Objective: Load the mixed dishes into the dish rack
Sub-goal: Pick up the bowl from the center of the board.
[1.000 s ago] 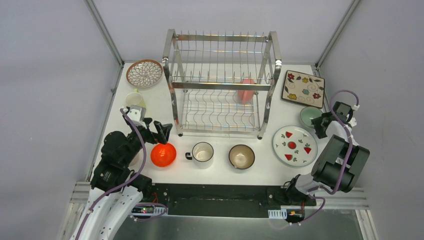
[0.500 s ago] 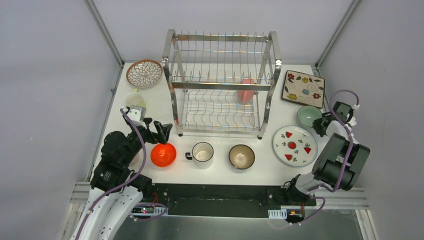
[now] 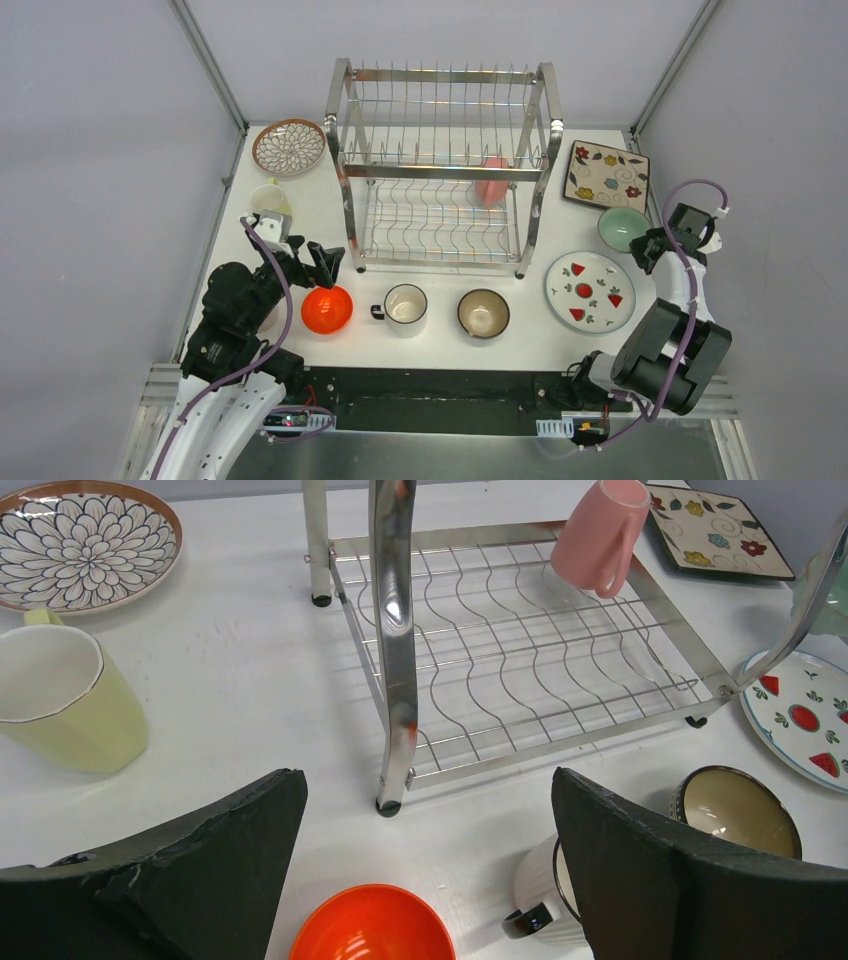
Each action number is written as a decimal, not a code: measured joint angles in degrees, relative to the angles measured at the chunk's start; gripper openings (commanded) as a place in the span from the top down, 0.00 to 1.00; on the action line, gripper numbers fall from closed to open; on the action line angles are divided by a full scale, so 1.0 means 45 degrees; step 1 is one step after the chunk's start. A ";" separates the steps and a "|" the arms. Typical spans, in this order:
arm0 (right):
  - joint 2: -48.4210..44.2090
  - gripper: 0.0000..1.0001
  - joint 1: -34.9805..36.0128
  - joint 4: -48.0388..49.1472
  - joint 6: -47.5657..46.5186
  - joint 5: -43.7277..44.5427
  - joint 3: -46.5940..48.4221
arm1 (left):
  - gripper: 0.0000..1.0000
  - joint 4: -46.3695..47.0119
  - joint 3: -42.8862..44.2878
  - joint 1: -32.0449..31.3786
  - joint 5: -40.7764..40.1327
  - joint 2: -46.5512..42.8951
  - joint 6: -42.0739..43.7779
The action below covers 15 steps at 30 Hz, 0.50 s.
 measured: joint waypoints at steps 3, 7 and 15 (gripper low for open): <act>-0.0500 1.00 0.0005 -0.0330 -0.0010 -0.0005 0.0000 | 0.02 0.0000 0.0000 0.0000 0.0000 0.0000 0.0000; -0.0996 1.00 0.0024 -0.1001 -0.0083 -0.0117 0.0029 | 0.02 0.0000 0.0000 0.0000 0.0000 0.0000 -0.0005; -0.2701 1.00 0.0291 -0.2691 -0.0364 -0.0636 0.0102 | 0.01 0.0000 0.0000 0.0000 0.0015 0.0000 -0.0029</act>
